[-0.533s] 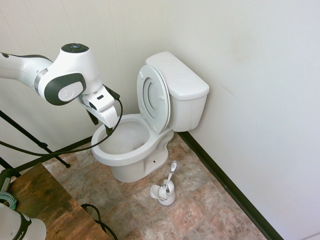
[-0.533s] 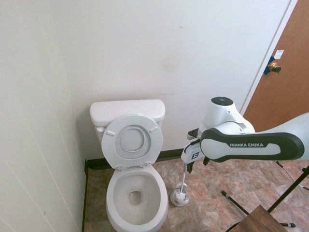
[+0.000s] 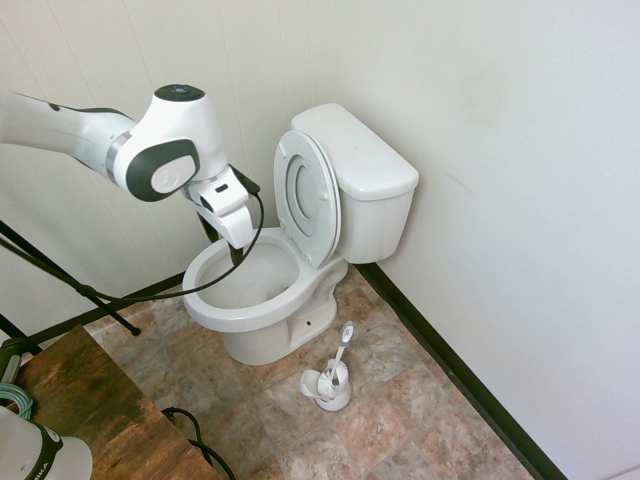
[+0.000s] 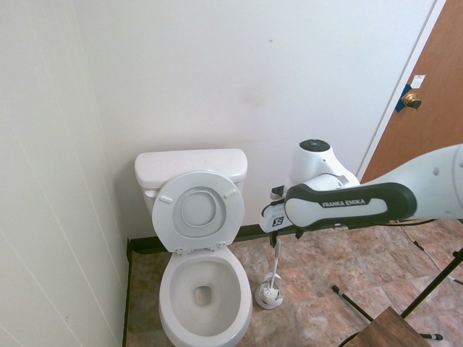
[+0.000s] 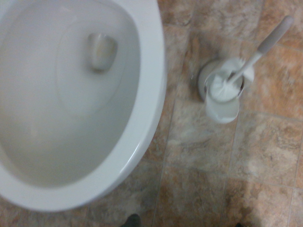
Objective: Clean the toilet
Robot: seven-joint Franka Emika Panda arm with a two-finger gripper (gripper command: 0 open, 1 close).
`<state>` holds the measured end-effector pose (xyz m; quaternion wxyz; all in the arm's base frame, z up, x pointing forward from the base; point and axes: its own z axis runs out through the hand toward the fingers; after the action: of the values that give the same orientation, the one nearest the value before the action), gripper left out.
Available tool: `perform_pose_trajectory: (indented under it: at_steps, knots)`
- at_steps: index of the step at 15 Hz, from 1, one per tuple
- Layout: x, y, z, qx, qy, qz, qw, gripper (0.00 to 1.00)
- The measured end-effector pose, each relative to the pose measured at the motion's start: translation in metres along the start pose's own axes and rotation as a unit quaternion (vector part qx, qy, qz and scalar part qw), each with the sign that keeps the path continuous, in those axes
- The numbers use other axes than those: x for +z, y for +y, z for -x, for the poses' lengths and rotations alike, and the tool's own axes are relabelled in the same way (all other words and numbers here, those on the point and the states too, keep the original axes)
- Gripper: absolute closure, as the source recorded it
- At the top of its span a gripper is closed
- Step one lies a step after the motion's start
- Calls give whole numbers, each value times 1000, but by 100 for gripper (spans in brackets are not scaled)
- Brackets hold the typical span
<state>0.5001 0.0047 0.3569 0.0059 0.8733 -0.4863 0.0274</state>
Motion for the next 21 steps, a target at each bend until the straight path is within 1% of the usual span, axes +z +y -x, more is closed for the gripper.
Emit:
perform_pose_trajectory:
  at_steps: [5,7,10,11,14,16,21]
  knots:
    - [51,-31,-63,93,21,25,995,0]
    - [74,-36,-87,128,24,35,991,0]
    - [104,-38,-123,166,28,48,985,0]
    - [115,-44,-143,184,36,50,981,0]
    - [121,-47,-146,194,39,53,979,0]
    - [138,-49,-146,209,42,59,975,0]
    - [194,-46,-168,273,50,64,959,0]
